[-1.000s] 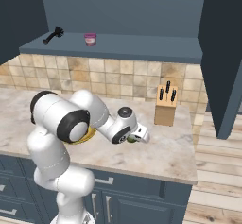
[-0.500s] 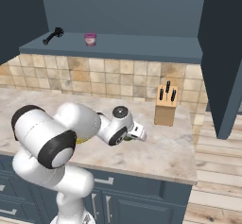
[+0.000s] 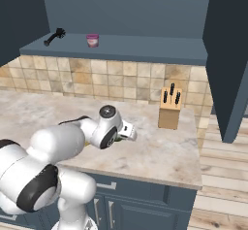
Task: Pick the avocado and bread from the counter and place them on the plate. Then pick the jam from the cabinet and place it next to the plate. Lastly close the cabinet door.
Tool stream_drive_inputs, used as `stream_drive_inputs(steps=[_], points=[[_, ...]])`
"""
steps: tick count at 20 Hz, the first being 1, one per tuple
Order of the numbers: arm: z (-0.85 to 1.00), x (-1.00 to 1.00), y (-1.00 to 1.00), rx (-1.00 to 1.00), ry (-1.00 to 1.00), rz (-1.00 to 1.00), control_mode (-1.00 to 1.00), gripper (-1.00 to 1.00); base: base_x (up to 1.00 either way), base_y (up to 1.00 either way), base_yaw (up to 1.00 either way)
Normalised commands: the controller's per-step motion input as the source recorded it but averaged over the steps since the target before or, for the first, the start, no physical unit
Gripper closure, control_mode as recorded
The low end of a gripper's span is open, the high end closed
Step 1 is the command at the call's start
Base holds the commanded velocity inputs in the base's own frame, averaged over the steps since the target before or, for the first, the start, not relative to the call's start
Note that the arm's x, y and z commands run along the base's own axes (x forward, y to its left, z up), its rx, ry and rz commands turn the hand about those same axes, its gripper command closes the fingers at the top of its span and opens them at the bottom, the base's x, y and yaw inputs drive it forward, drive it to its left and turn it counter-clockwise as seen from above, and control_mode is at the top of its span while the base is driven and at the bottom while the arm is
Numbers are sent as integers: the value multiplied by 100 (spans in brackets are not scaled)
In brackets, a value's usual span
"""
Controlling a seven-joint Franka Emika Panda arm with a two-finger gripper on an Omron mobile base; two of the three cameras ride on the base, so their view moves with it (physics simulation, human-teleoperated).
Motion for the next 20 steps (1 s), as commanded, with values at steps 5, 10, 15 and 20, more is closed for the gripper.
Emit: stream_drive_inputs(steps=[5,10,15,20], points=[[35,-33,41,0,0,7,-100,100,0,0,0],[21,-38,54,1,0,6,-100,100,0,0,0],[18,-48,65,1,-1,7,-100,100,0,0,0],[24,-39,56,0,-7,6,-100,100,0,0,0]])
